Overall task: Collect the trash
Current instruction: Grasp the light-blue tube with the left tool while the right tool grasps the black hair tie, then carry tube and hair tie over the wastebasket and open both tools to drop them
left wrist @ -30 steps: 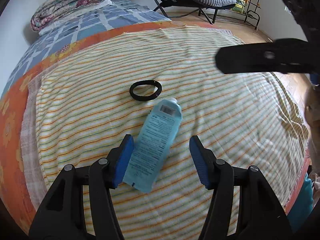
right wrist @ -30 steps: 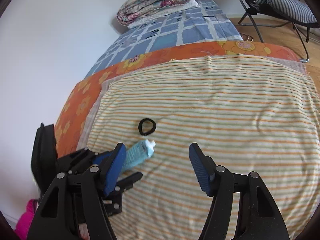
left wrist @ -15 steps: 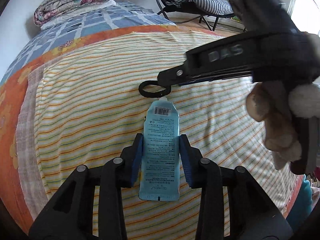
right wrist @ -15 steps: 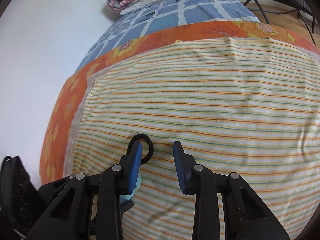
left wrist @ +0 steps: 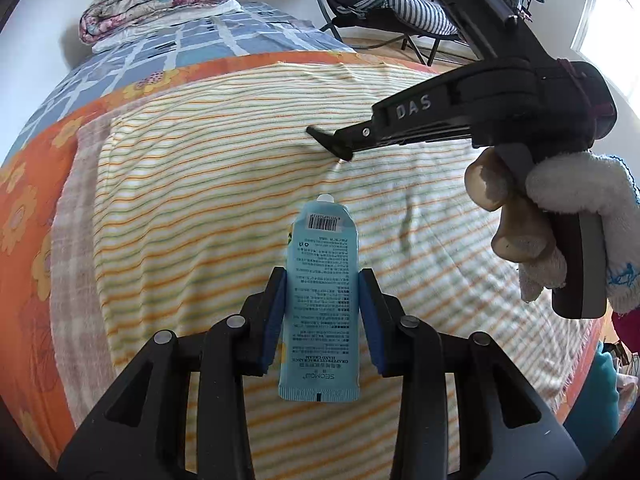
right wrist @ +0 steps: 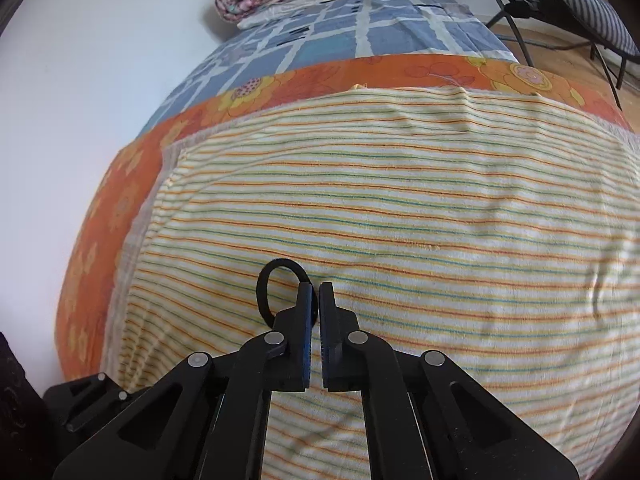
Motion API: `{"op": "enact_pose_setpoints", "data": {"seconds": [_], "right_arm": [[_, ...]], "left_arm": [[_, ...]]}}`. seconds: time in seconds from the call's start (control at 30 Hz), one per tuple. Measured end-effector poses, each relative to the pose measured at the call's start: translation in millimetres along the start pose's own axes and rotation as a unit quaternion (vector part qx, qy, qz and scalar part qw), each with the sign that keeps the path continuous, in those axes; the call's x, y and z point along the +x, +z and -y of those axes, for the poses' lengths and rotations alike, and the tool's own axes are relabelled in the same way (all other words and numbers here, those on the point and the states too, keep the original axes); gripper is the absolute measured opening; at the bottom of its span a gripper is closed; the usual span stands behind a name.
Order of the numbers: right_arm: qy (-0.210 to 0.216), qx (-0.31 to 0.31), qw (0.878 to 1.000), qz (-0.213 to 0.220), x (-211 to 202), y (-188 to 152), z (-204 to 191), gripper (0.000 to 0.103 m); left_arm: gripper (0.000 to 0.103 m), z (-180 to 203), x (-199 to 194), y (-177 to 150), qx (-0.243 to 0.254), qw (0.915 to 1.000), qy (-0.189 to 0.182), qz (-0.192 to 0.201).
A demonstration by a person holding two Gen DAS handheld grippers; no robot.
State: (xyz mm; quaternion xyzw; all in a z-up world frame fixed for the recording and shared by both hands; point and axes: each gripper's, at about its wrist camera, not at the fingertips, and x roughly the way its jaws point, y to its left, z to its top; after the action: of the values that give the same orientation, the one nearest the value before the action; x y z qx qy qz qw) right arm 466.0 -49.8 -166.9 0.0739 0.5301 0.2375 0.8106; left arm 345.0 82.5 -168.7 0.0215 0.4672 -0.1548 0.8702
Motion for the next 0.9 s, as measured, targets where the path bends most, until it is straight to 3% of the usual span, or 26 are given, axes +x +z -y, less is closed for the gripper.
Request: {"op": "enact_pose_setpoints", "data": {"seconds": [0.3,0.33,0.4,0.47,0.6,0.63,0.67,0.7,0.9], "right_arm": [[0.017,-0.035,0.999,0.009,-22.4,-7.4,-13.3,0.004],[0.009,-0.036,0.999,0.005,-19.7,-7.4,-15.8,0.008],[-0.002,-0.041,0.999,0.001,-13.3,-5.8,-20.5,0.035],[-0.010,-0.057,0.998,0.006,-5.4,-5.1,-28.0,0.042],[-0.032,-0.089,0.996,-0.007,14.4,-5.5,-37.2,0.039],[-0.040,-0.093,0.995,-0.009,17.7,-6.6,-37.8,0.033],[-0.054,-0.100,0.994,-0.001,17.1,-7.9,-38.3,0.018],[-0.063,-0.104,0.993,0.000,16.7,-8.3,-38.6,0.010],[-0.054,-0.095,0.994,0.015,-6.1,-13.2,-28.9,0.006]], "left_arm": [[0.036,3.3,-21.9,-6.5,-0.006,0.9999,0.010,0.011],[0.036,2.3,-23.4,-7.5,-0.009,0.9998,0.011,0.012],[0.036,-1.9,-27.8,-10.8,-0.017,0.9997,0.012,0.015],[0.036,-7.3,-30.7,-13.7,-0.022,0.9995,0.015,0.016],[0.036,-19.3,-34.3,-20.9,-0.031,0.9992,0.021,0.013],[0.036,-22.4,-34.8,-22.5,-0.035,0.9991,0.022,0.013],[0.036,-24.4,-34.7,-23.3,-0.037,0.9990,0.022,0.013],[0.036,-26.3,-34.8,-23.8,-0.040,0.9989,0.021,0.014],[0.036,-20.3,-45.0,-30.0,-0.045,0.9986,0.013,0.022]]}}
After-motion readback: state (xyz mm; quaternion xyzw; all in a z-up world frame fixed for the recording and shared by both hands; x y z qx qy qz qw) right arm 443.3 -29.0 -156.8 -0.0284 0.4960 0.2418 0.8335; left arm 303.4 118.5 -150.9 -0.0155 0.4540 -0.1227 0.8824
